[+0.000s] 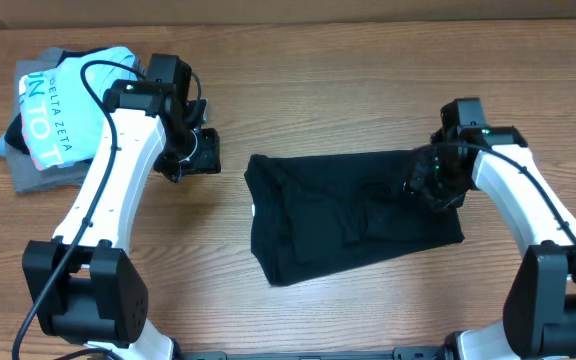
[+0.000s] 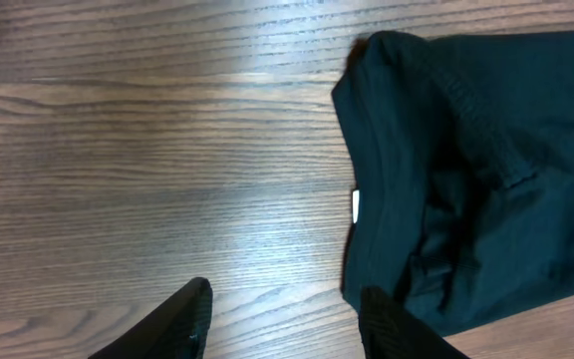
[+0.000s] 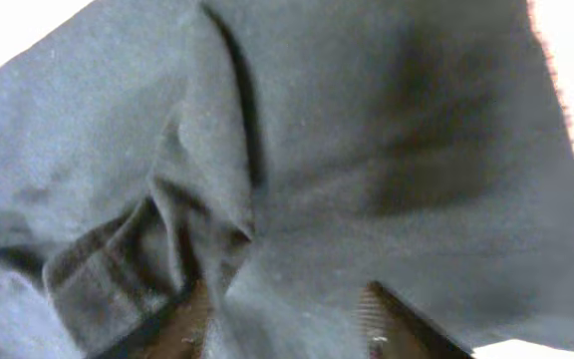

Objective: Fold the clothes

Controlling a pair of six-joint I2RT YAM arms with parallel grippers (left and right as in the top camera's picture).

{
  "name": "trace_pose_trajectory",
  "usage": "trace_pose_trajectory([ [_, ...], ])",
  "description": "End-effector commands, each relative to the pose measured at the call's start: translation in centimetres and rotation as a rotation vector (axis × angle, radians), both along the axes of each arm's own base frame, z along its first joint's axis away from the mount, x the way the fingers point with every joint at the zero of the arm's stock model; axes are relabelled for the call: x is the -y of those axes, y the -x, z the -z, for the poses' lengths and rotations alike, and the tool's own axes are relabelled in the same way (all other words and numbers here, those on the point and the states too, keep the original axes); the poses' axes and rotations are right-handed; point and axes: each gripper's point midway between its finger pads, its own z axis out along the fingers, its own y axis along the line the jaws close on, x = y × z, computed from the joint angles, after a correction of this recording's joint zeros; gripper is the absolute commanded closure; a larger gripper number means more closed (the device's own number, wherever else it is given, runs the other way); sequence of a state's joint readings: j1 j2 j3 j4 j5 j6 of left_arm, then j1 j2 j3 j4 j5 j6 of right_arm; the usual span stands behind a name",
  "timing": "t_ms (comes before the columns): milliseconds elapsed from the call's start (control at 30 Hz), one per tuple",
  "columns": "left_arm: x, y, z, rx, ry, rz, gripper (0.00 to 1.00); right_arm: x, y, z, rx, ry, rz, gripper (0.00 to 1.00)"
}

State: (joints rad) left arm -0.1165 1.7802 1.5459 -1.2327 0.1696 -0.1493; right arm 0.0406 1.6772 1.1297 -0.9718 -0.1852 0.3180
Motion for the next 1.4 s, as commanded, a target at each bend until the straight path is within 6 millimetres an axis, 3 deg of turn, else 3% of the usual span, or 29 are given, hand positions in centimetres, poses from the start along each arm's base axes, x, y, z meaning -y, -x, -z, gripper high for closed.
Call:
trace_pose_trajectory([
  [0,0.3,0.0,-0.8,0.031,0.014,0.014,0.49,-2.5,0.9,0.7,0.016,-0.095,-0.017,0.73],
  [67,0.3,-0.1,-0.8,0.037,0.015,0.014,0.49,-4.4,0.1,1.4,0.068,-0.173,-0.014,0.87],
  [133,0.3,-0.3,-0.8,0.044,0.015,0.014,0.48,-7.2,-1.5,0.9,0.168,-0.303,-0.055,0.95],
  [167,0.3,-0.3,-0.8,0.044,0.015,0.014,0.48,-9.6,-2.7,-0.4,0.261,-0.424,-0.116,0.96],
  [233,0.3,-0.3,-0.8,0.043,0.015,0.014,0.48,-11.4,-3.8,-2.1,0.353,-0.515,-0.184,0.96],
  [300,0.3,-0.1,-0.8,0.036,0.015,0.014,0.48,-11.8,-5.0,-3.6,0.418,-0.534,-0.21,0.96],
  [433,0.2,0.4,-0.8,0.017,0.013,0.014,0.45,-10.5,-5.8,-5.7,0.451,-0.479,-0.258,0.86],
  [600,0.2,0.8,-0.7,0.001,0.012,0.014,0.42,-7.1,-3.3,-4.5,0.263,-0.293,-0.194,0.64],
  [867,1.0,1.0,-0.3,-0.021,0.062,-0.025,0.32,-7.0,3.1,0.2,0.001,-0.228,-0.233,0.64],
  [1067,2.4,2.2,1.8,-0.078,0.151,-0.047,0.31,-7.5,7.5,4.5,-0.121,-0.233,-0.26,0.65],
  [1233,3.0,3.9,4.4,-0.147,0.197,-0.099,0.3,-7.3,7.8,4.7,-0.131,-0.228,-0.257,0.67],
  [1367,4.8,4.2,5.7,-0.147,0.31,-0.097,0.28,-7.4,7.5,4.4,-0.124,-0.229,-0.257,0.67],
])
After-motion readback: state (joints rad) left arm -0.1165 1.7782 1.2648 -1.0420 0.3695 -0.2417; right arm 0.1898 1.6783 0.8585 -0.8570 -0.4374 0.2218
